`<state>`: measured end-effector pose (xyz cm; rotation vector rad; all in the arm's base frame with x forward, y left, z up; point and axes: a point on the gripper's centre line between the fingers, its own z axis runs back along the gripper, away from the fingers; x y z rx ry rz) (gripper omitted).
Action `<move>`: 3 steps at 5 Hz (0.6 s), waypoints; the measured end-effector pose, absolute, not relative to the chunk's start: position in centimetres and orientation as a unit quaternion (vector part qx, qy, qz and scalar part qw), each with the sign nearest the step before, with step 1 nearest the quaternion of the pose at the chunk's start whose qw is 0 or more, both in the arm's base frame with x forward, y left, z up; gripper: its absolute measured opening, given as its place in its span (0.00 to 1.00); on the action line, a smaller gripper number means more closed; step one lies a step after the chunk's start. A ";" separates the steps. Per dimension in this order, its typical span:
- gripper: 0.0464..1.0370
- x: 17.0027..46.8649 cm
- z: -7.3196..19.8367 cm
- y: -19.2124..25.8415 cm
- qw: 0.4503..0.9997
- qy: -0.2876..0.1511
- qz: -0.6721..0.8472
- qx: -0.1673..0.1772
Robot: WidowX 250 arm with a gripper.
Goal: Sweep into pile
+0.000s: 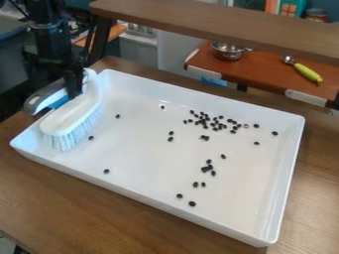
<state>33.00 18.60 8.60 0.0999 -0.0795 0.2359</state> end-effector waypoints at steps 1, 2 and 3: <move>0.93 32.9 7.4 18.8 0.991 -0.033 0.121 0.055; 0.65 32.9 7.2 18.7 0.991 -0.032 0.121 0.051; 0.46 32.6 7.0 18.3 0.992 -0.027 0.118 0.040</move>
